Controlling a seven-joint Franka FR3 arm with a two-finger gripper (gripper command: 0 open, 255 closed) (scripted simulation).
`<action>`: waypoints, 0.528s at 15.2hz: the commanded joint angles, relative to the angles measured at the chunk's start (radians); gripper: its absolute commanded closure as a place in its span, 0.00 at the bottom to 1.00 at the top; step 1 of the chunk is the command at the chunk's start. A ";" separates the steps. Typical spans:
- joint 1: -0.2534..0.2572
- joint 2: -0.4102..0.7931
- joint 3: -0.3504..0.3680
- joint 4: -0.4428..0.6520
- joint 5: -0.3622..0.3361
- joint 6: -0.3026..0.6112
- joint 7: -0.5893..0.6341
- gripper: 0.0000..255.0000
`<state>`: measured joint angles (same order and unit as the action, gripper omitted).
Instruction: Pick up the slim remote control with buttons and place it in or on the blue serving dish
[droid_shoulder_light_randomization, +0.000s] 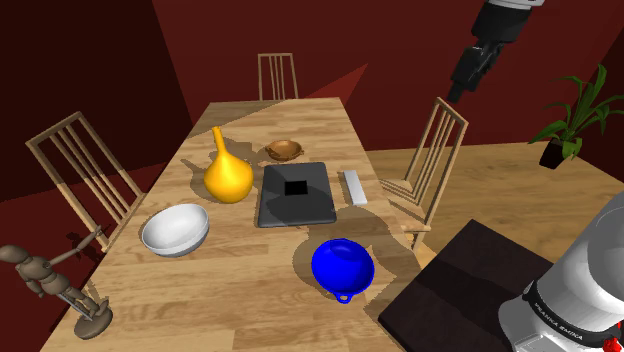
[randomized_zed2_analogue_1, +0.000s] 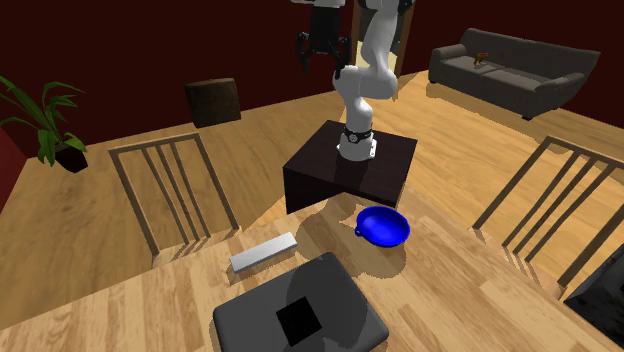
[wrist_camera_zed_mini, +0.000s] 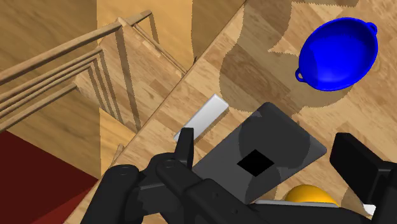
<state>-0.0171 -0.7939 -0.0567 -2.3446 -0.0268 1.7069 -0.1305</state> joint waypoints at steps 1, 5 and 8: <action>0.000 0.000 0.000 0.000 0.000 0.000 0.000 0.00; -0.009 0.100 0.010 -0.040 0.008 0.124 0.048 0.00; -0.016 0.187 0.017 -0.056 0.013 0.214 0.082 0.00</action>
<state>-0.0320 -0.6385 -0.0456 -2.3989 -0.0169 1.8906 -0.0647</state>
